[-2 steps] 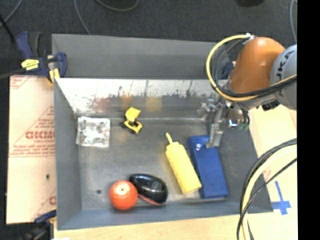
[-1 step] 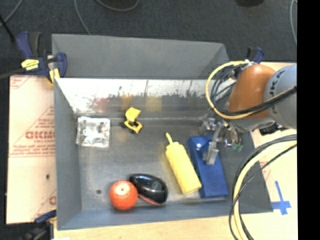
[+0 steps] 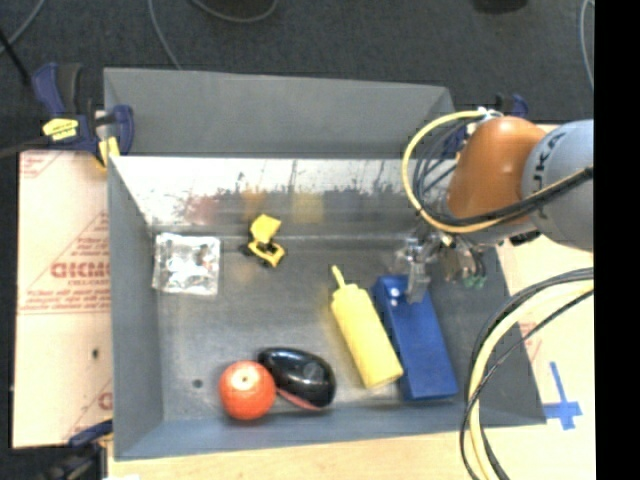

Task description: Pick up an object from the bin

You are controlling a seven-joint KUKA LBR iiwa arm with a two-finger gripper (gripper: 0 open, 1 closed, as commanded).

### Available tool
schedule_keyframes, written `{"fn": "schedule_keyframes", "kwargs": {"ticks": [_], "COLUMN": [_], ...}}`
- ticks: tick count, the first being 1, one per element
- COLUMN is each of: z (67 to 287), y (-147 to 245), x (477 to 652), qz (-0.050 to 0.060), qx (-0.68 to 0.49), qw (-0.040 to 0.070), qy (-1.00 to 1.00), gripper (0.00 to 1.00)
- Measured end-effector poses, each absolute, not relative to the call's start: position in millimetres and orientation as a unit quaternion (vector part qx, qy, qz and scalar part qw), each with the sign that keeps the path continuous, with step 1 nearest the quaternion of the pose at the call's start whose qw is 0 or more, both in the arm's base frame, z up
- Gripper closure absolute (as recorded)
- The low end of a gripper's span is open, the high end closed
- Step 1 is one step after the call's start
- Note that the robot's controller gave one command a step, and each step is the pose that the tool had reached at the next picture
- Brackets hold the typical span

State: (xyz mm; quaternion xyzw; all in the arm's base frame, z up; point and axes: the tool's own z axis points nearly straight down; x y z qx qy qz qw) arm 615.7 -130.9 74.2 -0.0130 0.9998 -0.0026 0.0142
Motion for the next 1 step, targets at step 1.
{"fn": "schedule_keyframes", "kwargs": {"ticks": [1], "z": [74.2], "y": [-130.9], "x": [615.7], "qz": [-0.003], "qx": [-0.013], "qw": [0.014], "qy": [1.000], "gripper": [1.00]}}
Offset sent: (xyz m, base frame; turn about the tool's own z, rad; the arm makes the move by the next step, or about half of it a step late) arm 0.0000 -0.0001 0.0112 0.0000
